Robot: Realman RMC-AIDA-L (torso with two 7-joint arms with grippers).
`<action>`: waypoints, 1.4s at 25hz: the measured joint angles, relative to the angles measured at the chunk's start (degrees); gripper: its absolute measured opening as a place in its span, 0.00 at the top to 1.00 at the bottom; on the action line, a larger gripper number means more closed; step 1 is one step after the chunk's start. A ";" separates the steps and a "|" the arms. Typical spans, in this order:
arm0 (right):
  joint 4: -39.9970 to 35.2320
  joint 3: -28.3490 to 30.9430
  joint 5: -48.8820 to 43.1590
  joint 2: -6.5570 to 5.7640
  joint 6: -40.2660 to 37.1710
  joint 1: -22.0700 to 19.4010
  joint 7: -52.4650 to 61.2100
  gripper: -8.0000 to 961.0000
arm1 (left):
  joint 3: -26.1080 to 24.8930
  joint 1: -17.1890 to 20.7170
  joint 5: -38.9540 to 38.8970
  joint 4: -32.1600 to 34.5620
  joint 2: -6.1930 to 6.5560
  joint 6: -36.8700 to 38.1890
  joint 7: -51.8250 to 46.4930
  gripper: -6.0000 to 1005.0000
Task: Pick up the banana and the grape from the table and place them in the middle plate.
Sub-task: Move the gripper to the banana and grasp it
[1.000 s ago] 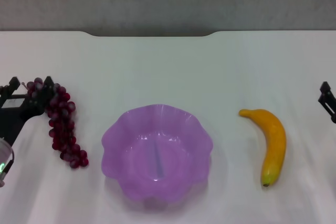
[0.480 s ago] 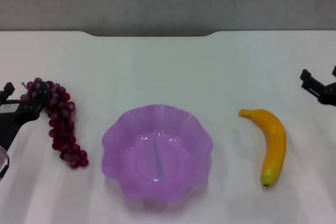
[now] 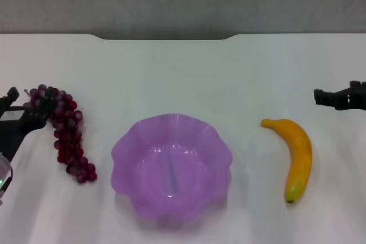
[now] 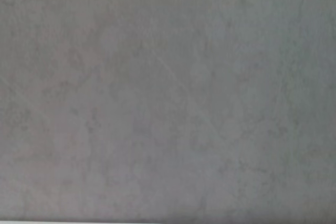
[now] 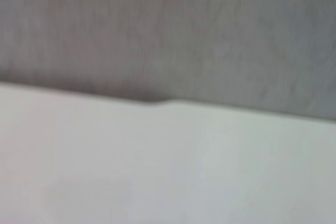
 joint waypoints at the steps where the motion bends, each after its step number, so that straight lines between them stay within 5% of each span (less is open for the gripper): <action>1: 0.41 1.59 -0.67 0.20 3.53 1.19 0.05 0.07 | 0.14 -0.16 0.09 0.15 -0.02 -0.01 0.02 0.12; 6: -3.69 4.83 0.21 0.04 8.79 7.60 0.90 0.07 | 0.14 -0.27 0.18 0.44 -0.04 -0.07 -0.04 0.12; 13: -21.91 10.22 1.63 0.00 12.53 20.12 0.56 0.07 | 0.15 -0.63 0.26 0.47 0.01 -0.08 -0.07 0.12; 35: -40.23 10.69 3.10 -0.04 10.47 28.35 -0.59 0.08 | -0.12 -1.26 -0.05 0.79 -0.03 0.03 -0.49 0.12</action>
